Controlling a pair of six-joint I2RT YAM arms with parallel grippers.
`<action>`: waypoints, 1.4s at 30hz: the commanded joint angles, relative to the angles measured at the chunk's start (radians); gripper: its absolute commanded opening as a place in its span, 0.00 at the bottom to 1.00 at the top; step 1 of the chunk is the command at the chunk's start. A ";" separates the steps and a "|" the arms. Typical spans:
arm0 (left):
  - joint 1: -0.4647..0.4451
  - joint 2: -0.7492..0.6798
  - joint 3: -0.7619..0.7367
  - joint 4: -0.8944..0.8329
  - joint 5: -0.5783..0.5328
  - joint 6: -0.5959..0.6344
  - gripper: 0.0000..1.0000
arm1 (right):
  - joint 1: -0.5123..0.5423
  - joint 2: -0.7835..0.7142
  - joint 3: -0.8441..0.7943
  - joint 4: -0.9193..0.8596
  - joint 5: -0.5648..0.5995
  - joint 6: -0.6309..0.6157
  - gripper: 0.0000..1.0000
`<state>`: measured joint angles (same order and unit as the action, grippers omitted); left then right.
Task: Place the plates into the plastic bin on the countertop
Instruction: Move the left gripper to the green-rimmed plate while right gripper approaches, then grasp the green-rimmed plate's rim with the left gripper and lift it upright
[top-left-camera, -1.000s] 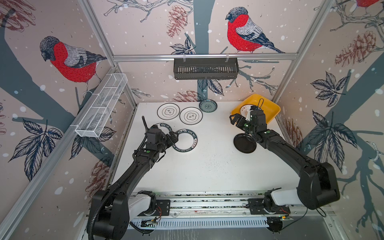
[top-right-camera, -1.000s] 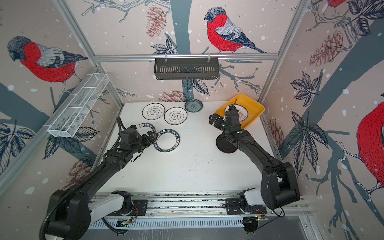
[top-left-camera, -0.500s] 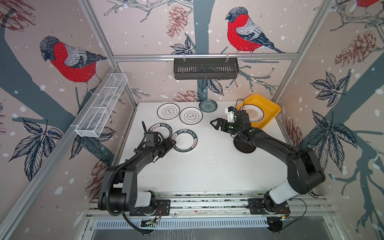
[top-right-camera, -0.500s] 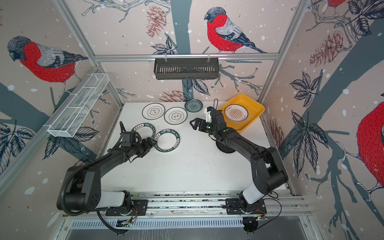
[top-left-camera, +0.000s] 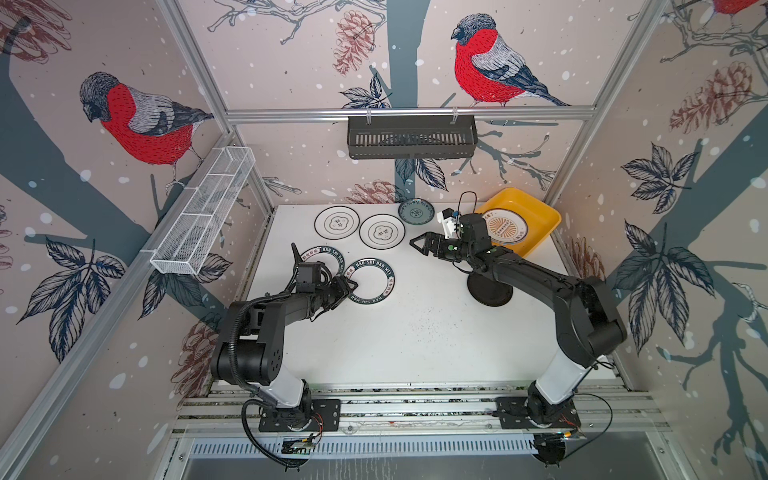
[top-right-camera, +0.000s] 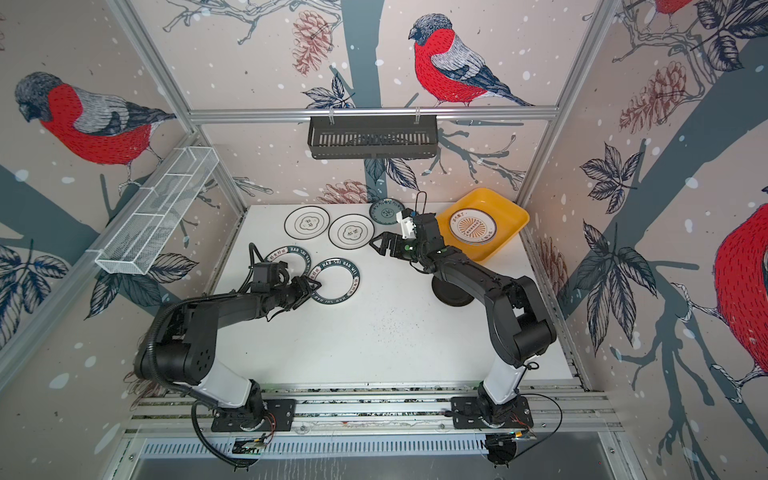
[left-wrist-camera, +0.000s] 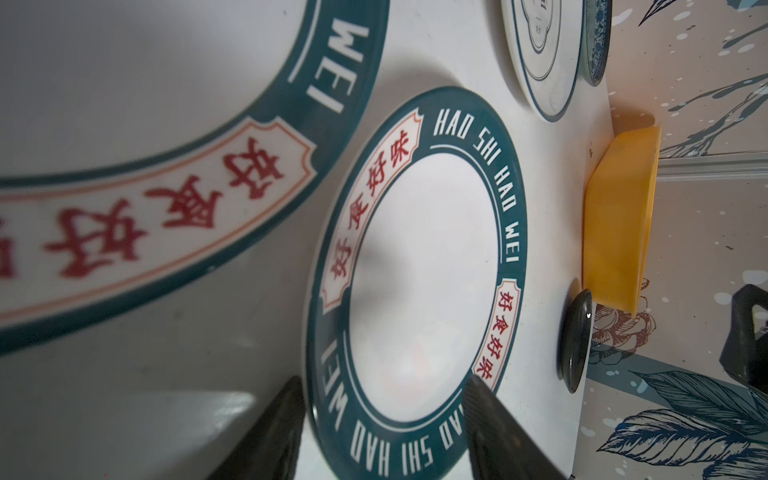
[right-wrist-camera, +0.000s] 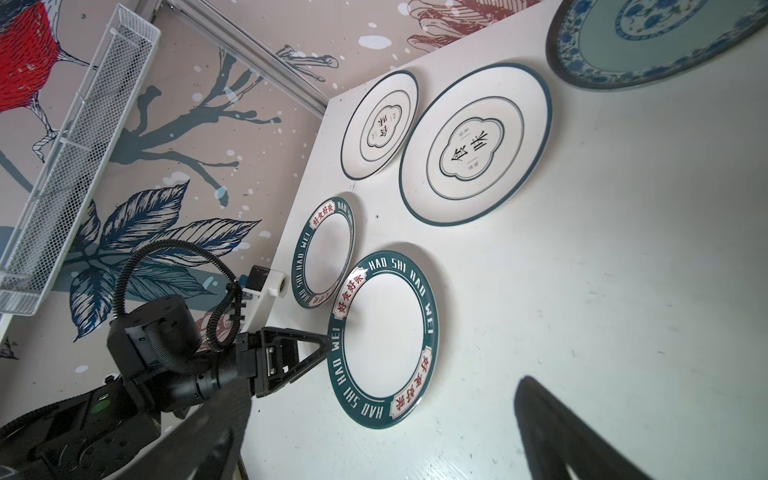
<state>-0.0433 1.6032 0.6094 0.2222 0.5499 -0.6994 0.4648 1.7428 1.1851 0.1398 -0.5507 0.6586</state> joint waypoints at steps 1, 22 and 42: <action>0.003 0.030 0.008 0.035 -0.003 0.000 0.53 | -0.003 0.017 0.036 0.016 -0.041 -0.023 1.00; -0.014 -0.077 0.070 -0.052 -0.034 -0.050 0.00 | -0.101 -0.030 -0.037 0.071 -0.035 0.026 1.00; -0.156 -0.137 0.348 -0.085 -0.032 -0.182 0.00 | -0.310 -0.357 -0.298 0.073 0.021 0.056 1.00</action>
<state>-0.1787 1.4544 0.9188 0.0872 0.5194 -0.8291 0.1654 1.4193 0.9058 0.2085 -0.5495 0.7040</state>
